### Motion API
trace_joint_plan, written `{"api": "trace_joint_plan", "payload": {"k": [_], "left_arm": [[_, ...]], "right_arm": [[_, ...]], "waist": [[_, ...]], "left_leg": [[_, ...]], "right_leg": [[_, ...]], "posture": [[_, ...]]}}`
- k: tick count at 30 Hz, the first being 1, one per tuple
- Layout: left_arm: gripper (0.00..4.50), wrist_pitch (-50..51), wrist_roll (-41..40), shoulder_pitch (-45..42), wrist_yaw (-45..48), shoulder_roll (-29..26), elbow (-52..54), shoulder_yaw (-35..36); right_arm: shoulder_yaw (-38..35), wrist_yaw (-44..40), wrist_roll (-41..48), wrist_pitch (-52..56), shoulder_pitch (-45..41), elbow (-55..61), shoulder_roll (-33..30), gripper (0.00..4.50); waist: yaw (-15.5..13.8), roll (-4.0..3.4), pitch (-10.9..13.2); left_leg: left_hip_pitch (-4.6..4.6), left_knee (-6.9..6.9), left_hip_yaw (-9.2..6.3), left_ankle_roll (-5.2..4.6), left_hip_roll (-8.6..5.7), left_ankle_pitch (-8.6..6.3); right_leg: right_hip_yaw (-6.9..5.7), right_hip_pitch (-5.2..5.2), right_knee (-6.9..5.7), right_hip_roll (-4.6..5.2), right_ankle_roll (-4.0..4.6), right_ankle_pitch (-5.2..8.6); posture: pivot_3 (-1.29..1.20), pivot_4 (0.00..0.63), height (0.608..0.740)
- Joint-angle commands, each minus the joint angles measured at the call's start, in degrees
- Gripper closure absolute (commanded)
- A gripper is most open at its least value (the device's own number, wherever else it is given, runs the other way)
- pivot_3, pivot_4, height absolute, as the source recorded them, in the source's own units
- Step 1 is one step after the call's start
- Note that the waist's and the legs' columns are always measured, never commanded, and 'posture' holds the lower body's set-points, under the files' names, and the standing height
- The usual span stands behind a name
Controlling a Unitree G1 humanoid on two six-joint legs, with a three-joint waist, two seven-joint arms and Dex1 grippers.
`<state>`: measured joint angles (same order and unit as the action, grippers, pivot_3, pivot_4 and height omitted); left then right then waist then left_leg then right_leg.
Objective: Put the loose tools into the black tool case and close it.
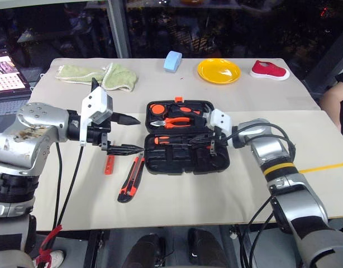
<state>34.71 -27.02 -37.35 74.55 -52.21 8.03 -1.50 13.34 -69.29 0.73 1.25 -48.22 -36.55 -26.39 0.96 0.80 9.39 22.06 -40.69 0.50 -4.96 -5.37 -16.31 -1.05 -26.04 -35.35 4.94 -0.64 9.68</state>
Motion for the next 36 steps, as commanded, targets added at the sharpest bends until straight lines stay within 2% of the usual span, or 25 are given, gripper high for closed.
{"api": "trace_joint_plan", "payload": {"k": [1, 5, 7, 12, 15, 17, 19, 22, 25, 27, 31, 34, 36], "left_arm": [[0.00, -2.25, 0.80, -0.83, 0.33, 0.30, -0.03, -0.56], [0.00, -2.99, 1.06, -1.15, 0.41, 0.86, -0.83, -1.23], [0.00, -3.31, 1.07, -1.09, 0.44, 0.99, -1.12, -1.42], [0.00, -1.83, 0.11, 0.79, -1.26, 1.71, -0.70, -0.14], [0.00, 0.88, -1.42, 3.54, -4.02, 1.73, 1.48, 2.15], [0.00, 2.78, -2.65, 5.98, -5.59, 1.19, 3.63, 3.92], [0.00, 4.94, -3.49, 10.78, -7.77, -0.30, 6.85, 7.63], [0.00, 9.25, -5.79, 19.97, -10.26, -2.76, 11.78, 16.64], [0.00, 13.63, -6.10, 35.60, -11.70, -2.65, 18.81, 31.23], [0.00, 14.22, -4.30, 45.11, -12.09, -1.41, 21.13, 38.66], [0.00, 14.44, -2.39, 55.06, -14.53, 0.26, 22.66, 45.49], [0.00, 14.87, -1.76, 57.40, -16.66, -0.11, 23.20, 45.53], [0.00, 17.78, -3.07, 53.91, -19.68, -1.32, 22.97, 42.59]], "right_arm": [[2.04, 0.23, -2.07, 0.50, 2.39, -0.13, 0.14, 4.45], [-0.51, 1.08, 0.56, 3.39, 3.19, 4.78, -0.52, 4.45], [-3.54, 1.07, 4.26, 7.69, 3.92, 11.28, -1.38, 4.45], [-15.60, 4.78, 20.24, 30.58, 7.50, 36.55, -5.33, 4.45], [-21.91, 7.29, 30.54, 43.06, 11.37, 48.50, -8.35, 3.66], [-24.30, 7.49, 35.70, 47.07, 14.10, 54.44, -10.30, 3.05], [-25.37, 6.84, 39.63, 48.83, 16.93, 59.84, -12.47, 2.24], [-24.47, 7.48, 42.42, 49.33, 17.72, 63.06, -13.28, 1.27], [-22.17, 8.36, 42.18, 47.40, 15.95, 61.32, -12.22, 0.21], [-20.83, 8.32, 41.86, 46.35, 15.48, 60.29, -11.62, 0.06], [-18.92, 8.36, 41.15, 44.38, 15.75, 59.62, -11.21, 0.06], [-18.58, 9.33, 41.35, 43.58, 16.40, 59.57, -10.95, 0.06], [-18.62, 10.29, 41.42, 43.29, 17.07, 60.08, -10.92, 0.06]], "waist": [[0.00, 0.00, 0.00], [-0.03, 0.00, 0.00], [-0.05, 0.00, 0.00], [-0.35, -0.04, 0.03], [-0.49, -0.04, 0.03], [-0.67, -0.02, 0.02], [-0.55, -0.02, 0.02], [0.03, -0.04, 0.03], [0.53, -0.04, 0.03], [0.11, -0.02, 0.04], [-1.32, -0.01, 0.04], [-2.30, 0.02, 0.02], [-2.63, 0.05, 0.00]], "left_leg": [[-0.04, 0.00, 0.00, 0.00, 0.00, 0.00], [-0.08, 0.00, 0.00, 0.01, 0.00, -0.01], [-0.06, 0.00, 0.00, 0.01, 0.00, 0.00], [0.46, -0.05, -0.01, -0.20, -0.02, 0.11], [0.57, -0.03, -0.09, -0.25, -0.02, 0.13], [0.56, 0.00, -0.20, -0.26, -0.01, 0.10], [0.56, 0.00, -0.24, -0.24, 0.01, 0.06], [0.55, 0.03, -0.13, -0.25, 0.02, 0.06], [0.34, 0.05, -0.03, -0.22, 0.10, 0.04], [0.16, 0.24, 0.01, -0.08, 0.10, -0.04], [0.00, 0.40, 0.00, -0.02, 0.10, -0.04], [0.01, 0.39, -0.01, -0.04, 0.07, -0.06], [0.01, 0.39, -0.01, -0.06, 0.04, -0.08]], "right_leg": [[0.01, 0.02, 0.00, 0.00, 0.00, 0.00], [0.04, 0.05, -0.03, 0.01, 0.00, 0.00], [0.07, 0.02, -0.08, 0.01, 0.01, 0.00], [0.09, -0.33, -0.48, 0.07, 0.01, 0.00], [0.02, -0.36, -0.42, 0.09, 0.01, 0.00], [-0.06, -0.31, -0.38, 0.08, 0.01, 0.00], [-0.08, -0.26, -0.27, 0.08, 0.01, 0.00], [0.05, -0.26, 0.03, 0.06, 0.01, 0.01], [0.13, -0.13, 0.04, 0.03, 0.02, 0.00], [0.15, -0.04, 0.10, 0.05, 0.03, 0.01], [0.04, 0.00, 0.31, 0.12, 0.05, 0.00], [-0.05, 0.04, 0.35, 0.22, 0.04, 0.00], [-0.06, 0.06, 0.36, 0.25, 0.02, -0.01]], "posture": [[0.00, 0.150, 0.732], [0.00, 0.150, 0.732], [0.00, 0.150, 0.732], [0.00, 0.150, 0.732], [0.00, 0.150, 0.732], [0.00, 0.150, 0.732], [0.00, 0.150, 0.732], [0.00, 0.150, 0.732], [0.00, 0.150, 0.732], [0.00, 0.150, 0.732], [0.00, 0.150, 0.732], [0.00, 0.150, 0.732], [0.00, 0.150, 0.732]]}}
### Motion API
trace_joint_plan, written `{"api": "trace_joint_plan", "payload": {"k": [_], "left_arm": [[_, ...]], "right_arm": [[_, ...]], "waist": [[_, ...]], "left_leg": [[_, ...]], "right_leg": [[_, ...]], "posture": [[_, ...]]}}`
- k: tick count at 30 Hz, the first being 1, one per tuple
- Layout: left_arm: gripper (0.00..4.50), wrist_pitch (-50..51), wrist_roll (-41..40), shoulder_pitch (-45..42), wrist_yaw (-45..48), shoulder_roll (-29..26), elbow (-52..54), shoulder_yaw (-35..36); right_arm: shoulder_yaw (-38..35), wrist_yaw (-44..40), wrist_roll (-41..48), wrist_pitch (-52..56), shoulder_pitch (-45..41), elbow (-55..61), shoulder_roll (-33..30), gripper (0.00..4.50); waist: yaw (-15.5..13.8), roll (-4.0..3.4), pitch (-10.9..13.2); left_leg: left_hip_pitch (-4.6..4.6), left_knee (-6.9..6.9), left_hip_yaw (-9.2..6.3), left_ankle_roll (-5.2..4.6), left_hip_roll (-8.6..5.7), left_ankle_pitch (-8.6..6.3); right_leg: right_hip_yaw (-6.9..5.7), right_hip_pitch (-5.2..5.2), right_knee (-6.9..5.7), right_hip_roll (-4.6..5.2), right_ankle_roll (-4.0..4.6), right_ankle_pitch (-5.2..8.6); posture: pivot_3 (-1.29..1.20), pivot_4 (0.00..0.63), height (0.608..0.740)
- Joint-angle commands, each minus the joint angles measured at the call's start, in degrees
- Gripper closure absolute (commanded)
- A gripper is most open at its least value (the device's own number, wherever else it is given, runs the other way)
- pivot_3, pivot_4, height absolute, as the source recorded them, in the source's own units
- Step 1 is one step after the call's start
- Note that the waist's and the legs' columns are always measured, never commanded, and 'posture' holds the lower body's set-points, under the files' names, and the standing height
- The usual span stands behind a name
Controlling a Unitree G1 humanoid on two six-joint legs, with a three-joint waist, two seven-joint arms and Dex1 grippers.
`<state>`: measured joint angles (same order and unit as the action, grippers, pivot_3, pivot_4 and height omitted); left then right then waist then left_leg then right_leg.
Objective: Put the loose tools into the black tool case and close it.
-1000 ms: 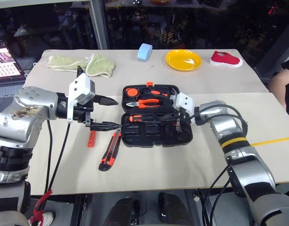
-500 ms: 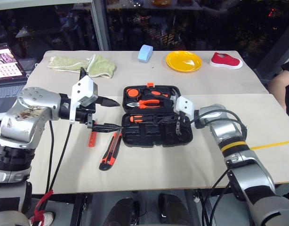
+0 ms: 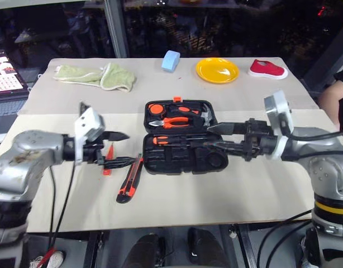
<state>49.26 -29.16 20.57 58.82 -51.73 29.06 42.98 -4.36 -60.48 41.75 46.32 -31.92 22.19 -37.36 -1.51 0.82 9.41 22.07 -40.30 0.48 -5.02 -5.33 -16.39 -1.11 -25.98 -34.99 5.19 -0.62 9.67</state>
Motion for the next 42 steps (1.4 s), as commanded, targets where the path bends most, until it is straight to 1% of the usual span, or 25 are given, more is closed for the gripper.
{"api": "trace_joint_plan", "payload": {"k": [1, 5, 7, 9, 11, 12, 15, 17, 19, 22, 26, 31, 35, 42], "left_arm": [[0.00, 5.71, -2.04, -6.64, -5.58, -2.55, 1.85, -3.77], [0.00, 13.81, -5.56, -16.07, -8.94, -5.51, 2.03, -11.07], [0.00, 24.48, -7.83, -26.34, -13.59, -5.24, 0.32, -16.58], [0.00, 33.00, -9.42, -34.73, -15.64, -6.06, -0.62, -22.23], [0.00, 40.30, -10.14, -42.55, -17.87, -5.80, -3.09, -26.72], [0.00, 42.28, -10.60, -45.15, -19.01, -5.91, -4.48, -28.44], [0.00, 43.24, -12.01, -53.07, -24.88, -6.65, -13.21, -35.68], [0.00, 43.24, -12.01, -57.77, -28.76, -6.01, -18.14, -39.73], [0.00, 43.24, -12.36, -62.11, -31.39, -5.77, -22.56, -43.91], [0.00, 43.24, -15.20, -69.58, -34.92, -4.27, -30.05, -51.35], [0.00, 43.24, -20.25, -74.01, -37.72, -4.11, -34.83, -57.46], [0.00, 43.24, -26.56, -75.87, -41.95, -4.53, -38.66, -63.78], [0.00, 43.24, -28.22, -77.39, -44.79, -2.26, -43.44, -66.36], [0.00, 43.24, -29.34, -78.21, -46.97, -0.52, -45.98, -68.15]], "right_arm": [[-0.96, 1.96, 0.42, -1.94, 1.18, 1.75, 0.02, 0.06], [-1.29, 4.26, 0.97, -2.01, 2.43, 3.40, 0.02, 0.06], [-1.92, 6.03, 1.43, -1.85, 3.98, 4.99, 0.18, 0.06], [-2.41, 7.90, 1.81, -1.78, 6.08, 7.04, 0.60, 0.06], [-2.50, 9.68, 2.08, -1.82, 8.35, 9.20, 1.28, 0.06], [-2.47, 10.34, 2.17, -1.85, 9.16, 9.98, 1.53, 0.06], [-2.12, 12.93, 2.47, -2.19, 12.02, 12.79, 2.58, 0.06], [-2.04, 14.45, 2.57, -2.57, 13.36, 14.08, 3.25, 0.06], [-2.05, 15.84, 2.68, -2.84, 14.17, 14.90, 3.86, 0.06], [-2.10, 17.43, 2.41, -3.69, 15.69, 15.64, 4.50, 0.06], [-1.30, 19.31, 1.96, -4.46, 16.10, 15.91, 5.16, 0.06], [-0.74, 20.47, 2.32, -5.09, 16.71, 16.68, 5.61, 0.06], [-0.58, 21.62, 2.28, -5.70, 15.68, 16.23, 6.04, 0.06], [-0.43, 22.95, 2.83, -5.74, 16.38, 17.00, 6.07, 0.06]], "waist": [[-0.47, 0.06, -0.04], [-0.56, 0.08, -0.05], [-0.35, 0.08, -0.05], [-0.41, 0.16, -0.01], [-0.18, 0.19, -0.03], [0.13, 0.20, -0.03], [0.82, 0.21, -0.03], [1.27, 0.23, -0.02], [1.34, 0.24, -0.01], [1.07, 0.26, 0.00], [1.00, 0.26, 0.00], [1.23, 0.27, 0.00], [1.14, 0.27, 0.00], [0.86, 0.27, 0.00]], "left_leg": [[0.00, 0.00, 0.00, 0.00, 0.00, 0.00], [0.02, 0.00, -0.04, 0.06, -0.01, 0.03], [0.01, 0.04, -0.04, 0.06, -0.01, 0.03], [0.02, 0.10, -0.12, 0.08, -0.05, 0.04], [0.05, 0.11, -0.12, 0.11, -0.08, 0.06], [0.05, 0.12, -0.09, 0.11, -0.09, 0.07], [0.09, 0.22, -0.07, 0.17, -0.11, 0.10], [0.06, 0.32, -0.06, 0.29, -0.11, 0.18], [0.02, 0.39, -0.07, 0.43, -0.11, 0.25], [-0.02, 0.43, -0.13, 0.56, -0.10, 0.33], [-0.03, 0.43, -0.14, 0.57, -0.10, 0.34], [0.00, 0.44, -0.15, 0.55, -0.11, 0.35], [-0.02, 0.42, -0.15, 0.56, -0.11, 0.36], [-0.10, 0.38, -0.13, 0.57, -0.12, 0.36]], "right_leg": [[-0.01, 0.00, 0.00, 0.00, 0.00, 0.00], [-0.05, -0.06, -0.06, -0.04, 0.01, -0.01], [-0.02, -0.10, -0.06, -0.06, 0.01, -0.01], [-0.07, -0.09, -0.08, -0.08, 0.01, -0.01], [-0.11, -0.08, -0.14, -0.15, 0.02, -0.01], [-0.13, -0.13, -0.19, -0.17, 0.01, -0.01], [-0.23, -0.11, -0.20, -0.24, 0.01, -0.01], [-0.18, -0.13, -0.17, -0.26, 0.02, -0.01], [-0.15, -0.14, -0.22, -0.25, 0.05, 0.01], [-0.03, -0.09, -0.23, -0.25, 0.07, 0.02], [0.14, -0.11, -0.25, -0.26, 0.07, 0.02], [0.20, -0.21, -0.35, -0.28, 0.08, 0.02], [0.21, -0.17, -0.37, -0.29, 0.09, 0.02], [0.24, -0.12, -0.45, -0.27, 0.09, 0.03]], "posture": [[0.00, 0.150, 0.732], [0.00, 0.150, 0.732], [0.00, 0.150, 0.732], [0.00, 0.150, 0.732], [0.00, 0.150, 0.732], [0.00, 0.150, 0.732], [0.00, 0.150, 0.732], [0.00, 0.150, 0.732], [0.00, 0.150, 0.732], [0.00, 0.150, 0.732], [0.00, 0.150, 0.732], [0.00, 0.150, 0.732], [0.00, 0.150, 0.732], [0.00, 0.150, 0.732]]}}
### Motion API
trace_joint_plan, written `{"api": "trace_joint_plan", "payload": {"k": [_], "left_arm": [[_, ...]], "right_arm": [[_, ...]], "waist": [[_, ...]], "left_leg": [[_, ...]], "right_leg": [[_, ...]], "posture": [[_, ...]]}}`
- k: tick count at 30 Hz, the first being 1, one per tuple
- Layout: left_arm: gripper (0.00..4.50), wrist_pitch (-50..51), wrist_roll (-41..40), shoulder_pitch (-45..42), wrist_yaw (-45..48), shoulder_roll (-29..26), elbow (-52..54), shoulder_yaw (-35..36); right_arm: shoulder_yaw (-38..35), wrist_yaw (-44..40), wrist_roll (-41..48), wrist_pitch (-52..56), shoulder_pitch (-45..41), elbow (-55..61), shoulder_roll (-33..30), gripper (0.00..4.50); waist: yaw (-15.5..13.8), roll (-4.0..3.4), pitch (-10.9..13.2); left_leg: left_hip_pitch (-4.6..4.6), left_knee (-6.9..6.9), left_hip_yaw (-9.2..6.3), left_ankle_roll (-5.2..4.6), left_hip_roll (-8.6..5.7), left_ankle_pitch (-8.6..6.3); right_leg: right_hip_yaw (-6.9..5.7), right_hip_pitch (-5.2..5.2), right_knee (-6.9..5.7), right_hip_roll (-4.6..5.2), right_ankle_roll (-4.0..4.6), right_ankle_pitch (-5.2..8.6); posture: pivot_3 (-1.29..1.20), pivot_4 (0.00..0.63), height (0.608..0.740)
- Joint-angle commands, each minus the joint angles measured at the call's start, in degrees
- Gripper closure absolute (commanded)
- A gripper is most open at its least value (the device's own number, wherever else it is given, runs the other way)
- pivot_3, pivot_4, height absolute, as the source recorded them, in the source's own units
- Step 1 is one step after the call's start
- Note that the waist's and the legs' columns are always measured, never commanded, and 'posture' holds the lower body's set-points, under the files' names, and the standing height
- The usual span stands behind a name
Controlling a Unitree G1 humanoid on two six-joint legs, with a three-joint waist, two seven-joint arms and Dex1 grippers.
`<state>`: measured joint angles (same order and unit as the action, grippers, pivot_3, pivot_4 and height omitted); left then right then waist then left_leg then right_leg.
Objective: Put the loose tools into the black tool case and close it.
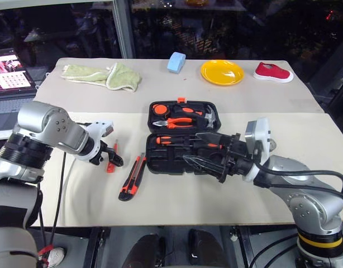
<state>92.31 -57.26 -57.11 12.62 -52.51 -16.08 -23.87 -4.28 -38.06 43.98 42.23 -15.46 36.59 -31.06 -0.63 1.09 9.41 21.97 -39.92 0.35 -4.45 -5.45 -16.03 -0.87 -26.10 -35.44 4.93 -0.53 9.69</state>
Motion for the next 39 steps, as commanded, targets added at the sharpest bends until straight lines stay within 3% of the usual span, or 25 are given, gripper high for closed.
{"api": "trace_joint_plan", "payload": {"k": [1, 4, 13, 21, 23, 25, 31, 34, 39], "left_arm": [[0.00, 0.19, -1.66, -0.51, -1.03, 0.26, -0.95, -1.57], [0.79, 0.19, -3.22, -0.42, -1.48, 0.37, -1.52, -2.17], [4.05, 0.19, -2.49, 0.67, -3.68, 2.42, -5.08, -0.20], [4.08, 0.19, 3.76, 3.42, -1.55, 1.41, -3.47, 3.38], [4.08, -5.00, 8.75, 2.90, 4.69, -1.07, -0.23, -0.53], [4.08, -19.14, 17.27, -0.32, 19.77, -4.04, 1.29, -7.01], [4.08, -49.53, 36.04, -9.34, 51.71, -2.39, -1.84, -16.20], [4.08, -57.73, 42.00, -11.66, 61.36, 0.66, -3.14, -18.61], [4.08, -67.43, 51.20, -14.94, 67.27, 10.24, -9.32, -20.08]], "right_arm": [[-0.58, 0.52, 0.60, -1.68, 0.01, 2.66, -0.38, 0.06], [-0.75, 0.41, 0.29, -1.89, 0.07, 2.80, -0.91, 0.00], [-0.99, -1.00, 0.92, -1.46, 1.56, 4.86, -5.20, 0.00], [-2.14, -1.53, 2.02, -1.38, 2.54, 5.46, -7.36, 0.00], [-2.58, -1.75, 2.17, -1.34, 2.95, 5.42, -8.17, 0.00], [-3.65, -2.26, 2.63, -1.21, 4.03, 5.61, -9.42, 0.00], [-5.78, -1.86, 3.43, -1.11, 6.78, 6.56, -11.73, 0.00], [-6.62, -0.87, 3.63, -0.91, 7.89, 7.31, -12.09, 0.00], [-8.10, 1.85, 4.22, -0.18, 9.78, 9.38, -12.16, 0.00]], "waist": [[0.00, 0.00, 0.00], [0.01, 0.00, 0.00], [-0.17, 0.01, -0.02], [-0.06, 0.01, -0.04], [-0.05, 0.02, -0.04], [-0.05, 0.03, -0.03], [-0.72, 0.14, 0.02], [-0.69, 0.14, 0.02], [-0.93, 0.17, 0.03]], "left_leg": [[-0.01, 0.00, 0.00, 0.01, 0.00, 0.00], [-0.08, -0.01, 0.03, 0.01, 0.00, 0.01], [-0.16, -0.01, 0.03, 0.00, -0.06, 0.01], [-0.38, -0.01, 0.04, 0.01, -0.06, 0.00], [-0.39, -0.02, 0.04, 0.02, -0.06, 0.00], [-0.37, -0.02, 0.10, 0.05, -0.06, 0.01], [0.31, -0.23, 0.05, 0.18, -0.06, 0.12], [0.33, -0.22, 0.08, -0.15, -0.06, 0.15], [0.57, -0.31, 0.04, -0.73, 0.00, 0.21]], "right_leg": [[0.01, 0.00, -0.02, 0.01, 0.00, 0.00], [0.06, 0.02, -0.11, 0.03, 0.00, 0.00], [0.07, 0.07, -0.19, 0.13, -0.01, 0.02], [0.10, 0.27, -0.20, 0.15, -0.01, 0.03], [0.10, 0.29, -0.20, 0.15, -0.01, 0.04], [0.11, 0.30, -0.21, 0.16, 0.01, 0.04], [-0.05, -0.08, -0.07, 0.23, 0.12, 0.03], [-0.03, -0.04, 0.08, 0.25, 0.10, 0.02], [-0.08, -0.15, 0.21, 0.23, 0.09, 0.02]], "posture": [[0.00, 0.150, 0.732], [0.00, 0.150, 0.732], [0.00, 0.150, 0.732], [0.00, 0.150, 0.732], [0.00, 0.150, 0.732], [0.00, 0.150, 0.732], [0.00, 0.150, 0.732], [0.00, 0.150, 0.732], [0.00, 0.150, 0.732]]}}
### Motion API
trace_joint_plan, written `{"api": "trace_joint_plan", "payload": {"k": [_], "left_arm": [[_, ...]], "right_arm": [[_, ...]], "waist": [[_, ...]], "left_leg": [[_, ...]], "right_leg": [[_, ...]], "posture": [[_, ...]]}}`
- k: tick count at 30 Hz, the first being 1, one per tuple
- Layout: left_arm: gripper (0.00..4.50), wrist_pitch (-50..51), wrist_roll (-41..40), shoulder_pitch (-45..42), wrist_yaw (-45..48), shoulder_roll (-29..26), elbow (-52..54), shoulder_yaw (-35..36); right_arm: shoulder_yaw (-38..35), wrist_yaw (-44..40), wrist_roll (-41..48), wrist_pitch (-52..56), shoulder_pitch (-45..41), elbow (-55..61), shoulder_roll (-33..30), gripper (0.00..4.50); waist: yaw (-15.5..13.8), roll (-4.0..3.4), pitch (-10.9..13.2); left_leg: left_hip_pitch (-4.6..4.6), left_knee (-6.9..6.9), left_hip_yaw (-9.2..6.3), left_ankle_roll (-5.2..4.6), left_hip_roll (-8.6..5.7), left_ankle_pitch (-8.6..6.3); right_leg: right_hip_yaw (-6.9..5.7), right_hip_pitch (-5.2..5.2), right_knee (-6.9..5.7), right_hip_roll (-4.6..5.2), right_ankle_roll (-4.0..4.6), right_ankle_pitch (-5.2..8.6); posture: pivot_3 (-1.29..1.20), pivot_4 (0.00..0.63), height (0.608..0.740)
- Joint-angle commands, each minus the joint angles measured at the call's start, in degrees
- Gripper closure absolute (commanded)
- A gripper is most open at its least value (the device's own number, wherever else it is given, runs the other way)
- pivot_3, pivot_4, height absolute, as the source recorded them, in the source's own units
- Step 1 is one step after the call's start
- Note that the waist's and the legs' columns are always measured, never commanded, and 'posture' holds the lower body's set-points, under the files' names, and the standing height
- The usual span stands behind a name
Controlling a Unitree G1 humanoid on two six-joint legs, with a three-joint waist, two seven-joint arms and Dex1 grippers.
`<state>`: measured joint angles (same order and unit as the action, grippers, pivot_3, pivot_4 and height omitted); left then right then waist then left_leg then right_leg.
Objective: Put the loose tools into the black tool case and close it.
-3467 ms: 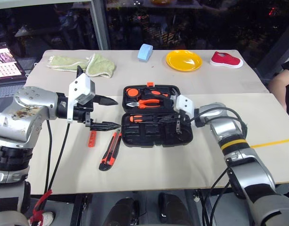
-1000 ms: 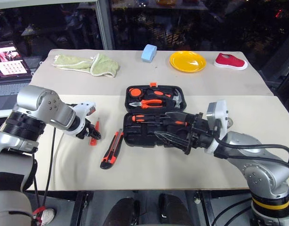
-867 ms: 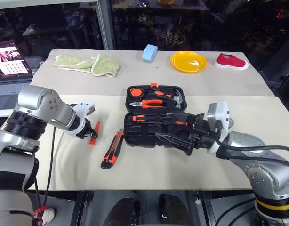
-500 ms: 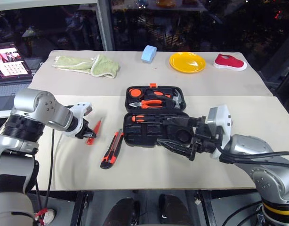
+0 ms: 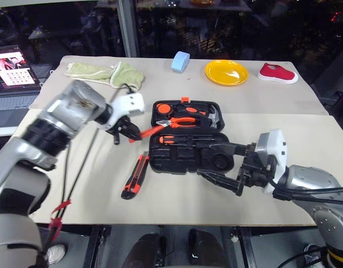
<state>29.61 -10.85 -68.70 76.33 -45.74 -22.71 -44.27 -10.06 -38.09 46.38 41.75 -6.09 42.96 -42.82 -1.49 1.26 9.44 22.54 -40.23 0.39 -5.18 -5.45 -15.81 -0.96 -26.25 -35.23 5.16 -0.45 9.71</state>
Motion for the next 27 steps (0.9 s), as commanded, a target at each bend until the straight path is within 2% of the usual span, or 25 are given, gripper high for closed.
{"api": "trace_joint_plan", "payload": {"k": [1, 8, 14, 20, 27], "left_arm": [[4.08, -5.29, 5.91, -3.54, 4.72, 4.90, -3.40, 0.42], [4.08, -6.78, 12.77, -5.53, 5.89, 15.64, -10.52, 1.27], [4.08, -7.52, 15.95, -7.08, 7.33, 20.80, -15.39, 2.77], [4.08, -7.79, 18.51, -6.95, 8.33, 22.25, -17.60, 3.70], [4.08, -6.36, 19.83, -5.94, 11.74, 20.90, -16.10, 4.97]], "right_arm": [[-2.72, 2.44, 2.26, 0.45, 0.82, 3.47, -0.38, 0.00], [-5.34, 6.80, 4.37, 0.91, 5.65, 7.12, -0.25, 0.00], [-5.37, 9.42, 5.26, 0.67, 6.80, 8.49, -0.31, 0.00], [-5.74, 11.00, 6.60, 0.55, 6.62, 8.47, -0.47, 0.00], [-4.87, 11.26, 6.79, 0.15, 5.34, 7.22, -0.73, 0.00]], "waist": [[-0.08, 0.00, 0.00], [0.01, 0.00, 0.00], [-0.07, 0.01, 0.01], [0.03, 0.01, 0.01], [0.09, 0.01, 0.01]], "left_leg": [[0.13, -0.12, -0.02, -0.12, 0.03, -0.05], [0.46, -0.61, -0.03, -0.58, 0.06, -0.30], [0.56, -0.89, 0.00, -0.78, 0.05, -0.42], [0.54, -0.93, 0.01, -0.79, 0.05, -0.43], [0.55, -0.97, 0.01, -0.82, 0.05, -0.45]], "right_leg": [[-0.05, -0.06, 0.01, -0.02, -0.01, 0.00], [-0.14, -0.14, 0.07, -0.04, -0.24, -0.04], [-0.14, -0.09, 0.13, -0.03, -0.44, -0.12], [-0.12, -0.08, 0.10, -0.04, -0.44, -0.13], [-0.12, -0.07, 0.10, -0.04, -0.45, -0.13]], "posture": [[0.00, 0.150, 0.732], [0.00, 0.150, 0.732], [0.00, 0.150, 0.732], [0.00, 0.150, 0.732], [0.00, 0.150, 0.732]]}}
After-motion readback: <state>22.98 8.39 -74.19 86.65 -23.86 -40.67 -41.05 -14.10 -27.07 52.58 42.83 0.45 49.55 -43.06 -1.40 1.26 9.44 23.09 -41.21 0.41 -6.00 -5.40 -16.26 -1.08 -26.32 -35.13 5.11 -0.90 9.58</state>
